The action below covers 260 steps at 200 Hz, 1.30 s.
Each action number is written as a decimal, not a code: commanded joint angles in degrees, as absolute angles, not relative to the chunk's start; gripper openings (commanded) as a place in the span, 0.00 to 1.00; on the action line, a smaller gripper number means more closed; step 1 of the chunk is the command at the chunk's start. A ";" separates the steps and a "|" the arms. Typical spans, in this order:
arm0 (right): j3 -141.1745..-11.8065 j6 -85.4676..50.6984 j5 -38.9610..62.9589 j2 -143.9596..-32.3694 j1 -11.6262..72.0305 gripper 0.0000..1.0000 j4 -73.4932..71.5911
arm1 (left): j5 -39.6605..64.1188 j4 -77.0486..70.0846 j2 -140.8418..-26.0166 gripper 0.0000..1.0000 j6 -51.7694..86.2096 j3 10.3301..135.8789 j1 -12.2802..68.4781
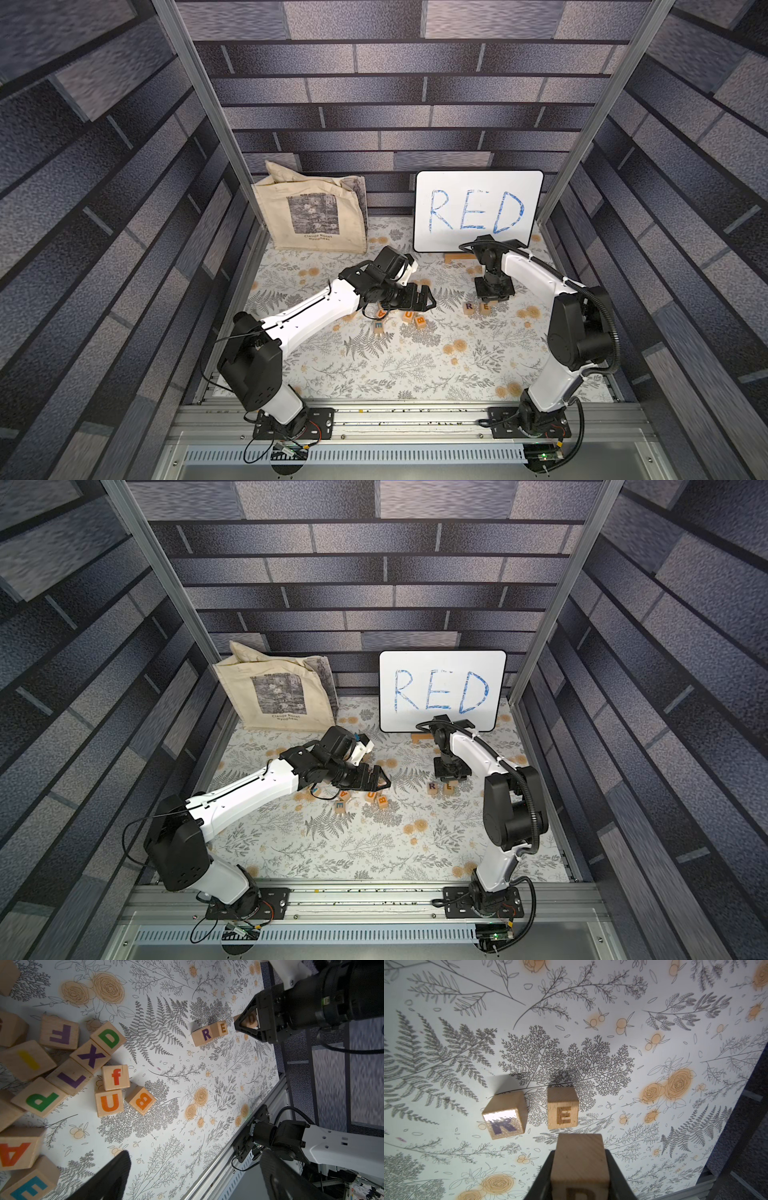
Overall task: Assemble the uppercase word "red" with letter blocks
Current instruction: Place the letter block at the center of the board.
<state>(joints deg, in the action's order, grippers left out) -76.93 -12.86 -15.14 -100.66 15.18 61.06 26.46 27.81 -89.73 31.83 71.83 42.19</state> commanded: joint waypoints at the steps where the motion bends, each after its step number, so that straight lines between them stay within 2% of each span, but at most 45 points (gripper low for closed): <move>1: -75.62 -12.03 -16.69 -100.34 13.83 0.13 60.22 | 27.78 28.56 -90.60 1.00 29.95 74.07 42.50; 127: -73.44 -10.82 -16.52 -103.56 8.45 0.14 56.75 | 29.08 31.13 -94.38 1.00 28.04 78.51 42.27; 260: -72.14 -10.63 -11.10 -107.57 5.56 0.16 53.35 | 29.62 32.17 -95.17 1.00 27.42 79.10 40.89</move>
